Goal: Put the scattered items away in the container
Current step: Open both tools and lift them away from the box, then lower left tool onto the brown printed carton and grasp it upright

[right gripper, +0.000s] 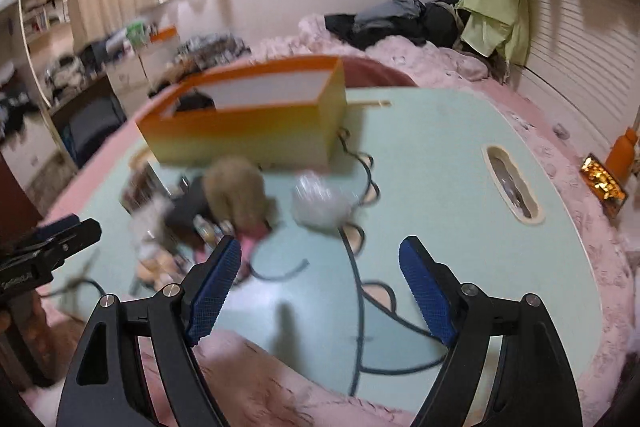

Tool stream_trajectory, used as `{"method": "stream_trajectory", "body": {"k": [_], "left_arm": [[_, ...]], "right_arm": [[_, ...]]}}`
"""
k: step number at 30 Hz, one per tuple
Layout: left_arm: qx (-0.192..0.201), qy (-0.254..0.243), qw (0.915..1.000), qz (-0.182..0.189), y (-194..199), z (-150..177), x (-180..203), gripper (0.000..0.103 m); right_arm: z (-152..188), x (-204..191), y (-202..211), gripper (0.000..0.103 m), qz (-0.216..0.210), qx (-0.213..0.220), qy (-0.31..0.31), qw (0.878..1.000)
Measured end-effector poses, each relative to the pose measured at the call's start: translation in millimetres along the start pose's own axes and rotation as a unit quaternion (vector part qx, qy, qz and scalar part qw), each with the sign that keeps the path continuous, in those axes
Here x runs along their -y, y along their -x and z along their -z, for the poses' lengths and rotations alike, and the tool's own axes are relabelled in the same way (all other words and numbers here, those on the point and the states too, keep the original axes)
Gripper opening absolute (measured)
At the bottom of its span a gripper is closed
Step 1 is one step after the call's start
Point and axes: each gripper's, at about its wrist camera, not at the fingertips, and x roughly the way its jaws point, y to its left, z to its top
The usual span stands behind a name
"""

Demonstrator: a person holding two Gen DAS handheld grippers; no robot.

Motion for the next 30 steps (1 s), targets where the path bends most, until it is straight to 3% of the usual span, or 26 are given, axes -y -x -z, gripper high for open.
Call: {"method": "stream_trajectory", "body": {"k": [5,7,10,11,17,22,28,30], "left_arm": [[-0.041,-0.013,0.9988,-0.02,-19,10,3,0.089],[-0.039,-0.018,0.9983,-0.038,-20,10,4,0.09],[-0.045,-0.027,0.9975,-0.047,-23,11,7,0.103],[-0.05,-0.034,0.9964,-0.06,-25,12,9,0.103],[-0.047,-0.032,0.9966,-0.06,-23,14,7,0.103],[-0.035,-0.003,0.9987,-0.036,-16,12,-3,0.103],[0.012,0.037,0.999,-0.023,-2,-13,-10,0.093],[0.015,0.049,0.9986,-0.016,-7,-25,-11,0.081]], "right_arm": [[6,11,-19,0.082,0.031,-0.043,-0.017,0.998],[9,12,-20,0.082,0.051,-0.044,-0.011,0.998],[11,10,-20,0.083,0.059,-0.045,-0.003,0.997],[11,8,-21,0.083,0.064,-0.046,0.003,0.997],[12,4,-22,0.085,0.07,-0.048,0.014,0.996],[12,5,-23,0.085,0.07,-0.049,0.014,0.996],[13,3,-23,0.086,0.069,-0.048,0.015,0.996],[13,3,-22,0.087,0.069,-0.048,0.015,0.996]]}}
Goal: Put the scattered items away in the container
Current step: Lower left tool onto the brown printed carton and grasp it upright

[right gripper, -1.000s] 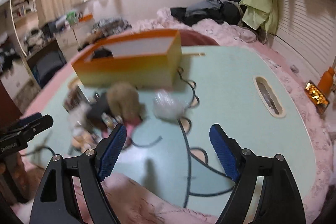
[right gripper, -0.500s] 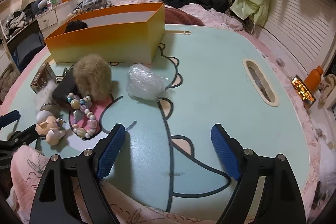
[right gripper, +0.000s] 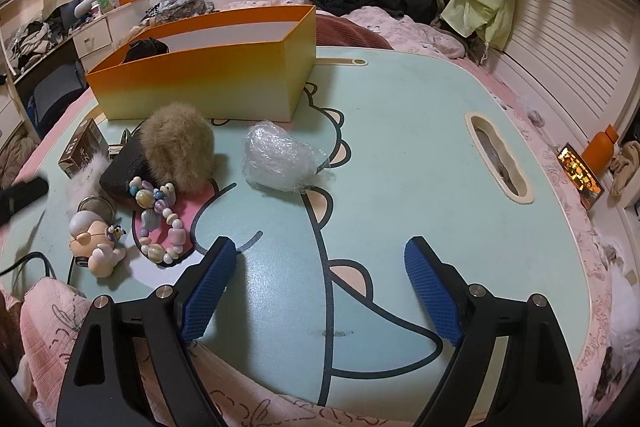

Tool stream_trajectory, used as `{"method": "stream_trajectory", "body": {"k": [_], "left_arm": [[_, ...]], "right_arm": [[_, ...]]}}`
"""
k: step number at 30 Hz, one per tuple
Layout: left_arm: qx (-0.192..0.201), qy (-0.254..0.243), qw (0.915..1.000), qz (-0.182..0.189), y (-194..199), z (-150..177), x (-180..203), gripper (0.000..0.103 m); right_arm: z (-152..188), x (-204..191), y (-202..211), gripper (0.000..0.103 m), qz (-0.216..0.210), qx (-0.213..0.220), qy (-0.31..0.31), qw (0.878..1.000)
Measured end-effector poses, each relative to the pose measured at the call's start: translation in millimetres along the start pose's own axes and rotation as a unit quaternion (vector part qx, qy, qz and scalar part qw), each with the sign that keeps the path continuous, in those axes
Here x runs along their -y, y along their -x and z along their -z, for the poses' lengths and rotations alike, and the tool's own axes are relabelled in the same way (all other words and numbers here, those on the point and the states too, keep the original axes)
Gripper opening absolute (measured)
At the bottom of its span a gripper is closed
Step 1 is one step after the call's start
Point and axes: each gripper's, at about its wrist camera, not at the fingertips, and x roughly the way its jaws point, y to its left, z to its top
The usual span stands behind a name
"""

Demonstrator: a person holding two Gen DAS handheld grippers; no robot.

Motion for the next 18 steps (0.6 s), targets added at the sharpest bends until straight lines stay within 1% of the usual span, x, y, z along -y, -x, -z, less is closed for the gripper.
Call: {"method": "stream_trajectory", "body": {"k": [1,2,3,4,8,10,12,13,14,18], "left_arm": [[-0.001,0.0,1.0,0.004,-5,-6,2,0.069],[-0.005,-0.001,1.0,0.003,-10,-9,4,0.062],[-0.014,-0.005,0.9999,0.0,-17,-13,6,0.061],[-0.017,-0.007,0.9998,0.004,-21,-15,8,0.061],[-0.012,0.005,0.9998,0.017,-30,-18,14,0.059],[-0.015,0.003,0.9998,0.015,-36,-16,18,0.057],[-0.023,-0.01,0.9997,0.006,-43,-13,22,0.034],[-0.03,-0.013,0.9994,-0.001,-47,-12,22,0.018],[-0.033,-0.011,0.9994,-0.003,-48,-11,20,0.018],[-0.001,0.011,0.9999,0.009,-33,-11,10,0.018]], "right_arm": [[0,0,0,0.087,0.0,0.0,0.0,1.0],[0,-1,0,0.087,0.0,0.0,0.0,1.0],[0,-1,0,0.087,-0.001,0.0,0.0,1.0],[0,-1,-1,0.087,-0.001,0.0,0.0,1.0],[0,-1,-1,0.087,-0.001,0.0,0.0,1.0],[1,-1,0,0.087,-0.001,0.0,0.001,1.0],[1,-1,0,0.088,-0.001,0.0,0.001,1.0],[1,-1,0,0.088,-0.001,0.0,0.0,1.0],[1,-2,0,0.088,-0.001,0.0,0.001,1.0],[1,-2,-1,0.088,-0.001,0.0,0.0,1.0]]}}
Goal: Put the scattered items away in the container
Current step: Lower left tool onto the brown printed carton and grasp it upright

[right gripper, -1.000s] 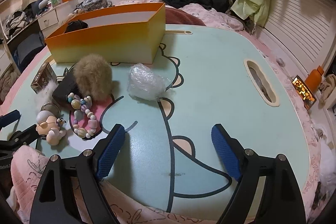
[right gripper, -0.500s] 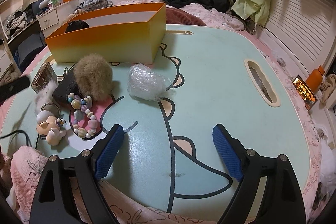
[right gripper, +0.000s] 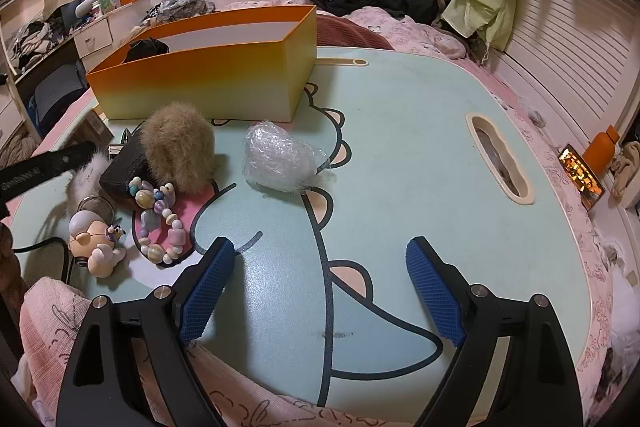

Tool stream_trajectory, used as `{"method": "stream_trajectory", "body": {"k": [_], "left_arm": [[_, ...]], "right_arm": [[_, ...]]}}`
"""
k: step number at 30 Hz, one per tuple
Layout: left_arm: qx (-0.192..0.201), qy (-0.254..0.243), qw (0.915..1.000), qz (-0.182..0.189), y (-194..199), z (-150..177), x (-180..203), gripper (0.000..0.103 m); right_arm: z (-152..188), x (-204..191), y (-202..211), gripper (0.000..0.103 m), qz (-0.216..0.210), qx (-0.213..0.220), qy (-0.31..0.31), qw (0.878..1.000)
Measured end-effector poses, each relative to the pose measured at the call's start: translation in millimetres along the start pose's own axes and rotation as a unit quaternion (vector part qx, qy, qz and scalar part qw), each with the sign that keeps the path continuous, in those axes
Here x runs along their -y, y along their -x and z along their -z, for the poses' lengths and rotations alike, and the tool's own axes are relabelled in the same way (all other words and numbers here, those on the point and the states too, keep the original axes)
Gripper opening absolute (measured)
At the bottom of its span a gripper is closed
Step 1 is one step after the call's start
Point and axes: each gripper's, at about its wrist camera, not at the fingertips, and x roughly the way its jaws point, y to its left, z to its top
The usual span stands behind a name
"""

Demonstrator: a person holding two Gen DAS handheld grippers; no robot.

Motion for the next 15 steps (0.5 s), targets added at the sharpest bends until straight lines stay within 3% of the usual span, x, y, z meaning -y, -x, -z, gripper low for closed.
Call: {"method": "stream_trajectory", "body": {"k": [4,8,15], "left_arm": [[0.03,-0.002,0.9995,0.0,22,5,-4,0.018],[0.046,0.015,0.9988,0.002,38,19,-10,0.018],[0.069,0.003,0.9976,0.001,46,25,-5,0.019]], "right_arm": [[0,3,1,0.088,-0.011,0.003,-0.007,1.0],[-5,13,2,0.088,-0.06,0.011,-0.039,0.997],[-30,2,-5,0.088,-0.049,0.028,-0.03,0.998]]}}
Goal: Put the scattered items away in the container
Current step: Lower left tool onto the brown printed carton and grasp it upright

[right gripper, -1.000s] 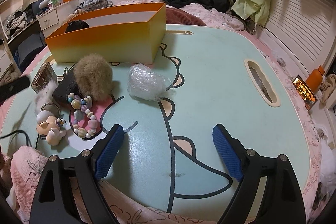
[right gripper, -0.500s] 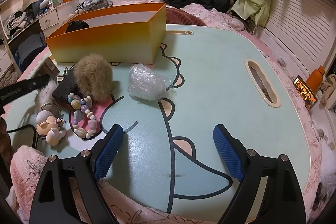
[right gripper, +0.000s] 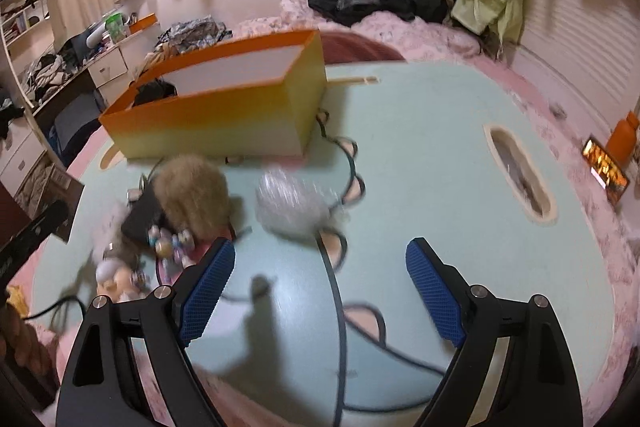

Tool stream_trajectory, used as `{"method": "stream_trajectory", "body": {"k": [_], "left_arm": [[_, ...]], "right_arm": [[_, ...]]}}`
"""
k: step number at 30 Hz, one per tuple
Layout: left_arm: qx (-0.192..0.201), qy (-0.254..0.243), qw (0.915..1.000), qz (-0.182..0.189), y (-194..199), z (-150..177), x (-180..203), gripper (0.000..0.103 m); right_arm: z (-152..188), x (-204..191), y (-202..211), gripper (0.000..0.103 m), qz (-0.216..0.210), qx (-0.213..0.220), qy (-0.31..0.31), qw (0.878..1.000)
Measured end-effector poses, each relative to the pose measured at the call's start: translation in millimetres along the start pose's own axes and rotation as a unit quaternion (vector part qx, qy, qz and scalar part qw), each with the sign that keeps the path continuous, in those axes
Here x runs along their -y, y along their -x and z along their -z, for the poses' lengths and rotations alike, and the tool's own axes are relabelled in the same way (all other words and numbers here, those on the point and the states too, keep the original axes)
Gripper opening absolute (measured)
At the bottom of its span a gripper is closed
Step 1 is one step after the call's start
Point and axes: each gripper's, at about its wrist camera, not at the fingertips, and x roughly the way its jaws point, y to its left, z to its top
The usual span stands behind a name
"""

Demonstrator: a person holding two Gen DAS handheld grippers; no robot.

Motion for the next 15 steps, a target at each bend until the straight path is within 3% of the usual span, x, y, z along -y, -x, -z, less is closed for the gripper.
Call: {"method": "stream_trajectory", "body": {"k": [4,6,8,9,11,15], "left_arm": [[-0.002,-0.01,0.9999,-0.002,-1,1,2,0.019],[-0.001,-0.01,0.9999,-0.003,-1,1,2,0.019],[-0.003,-0.009,1.0,-0.002,-2,1,2,0.019],[-0.004,-0.007,1.0,-0.002,-2,1,2,0.019],[-0.004,-0.007,1.0,-0.002,-1,1,2,0.019],[-0.003,-0.01,0.9999,-0.004,-1,1,2,0.019]], "right_arm": [[-15,-7,-11,0.087,0.017,-0.003,0.006,1.0],[-19,-10,-17,0.082,0.019,-0.01,0.007,1.0],[-21,-12,-21,0.071,0.023,-0.015,0.015,1.0],[-20,-13,-24,0.058,0.023,-0.018,0.019,0.999],[-16,-16,-29,0.042,0.018,-0.03,0.028,0.999],[-5,-18,-18,0.036,0.001,-0.015,0.035,0.999]]}}
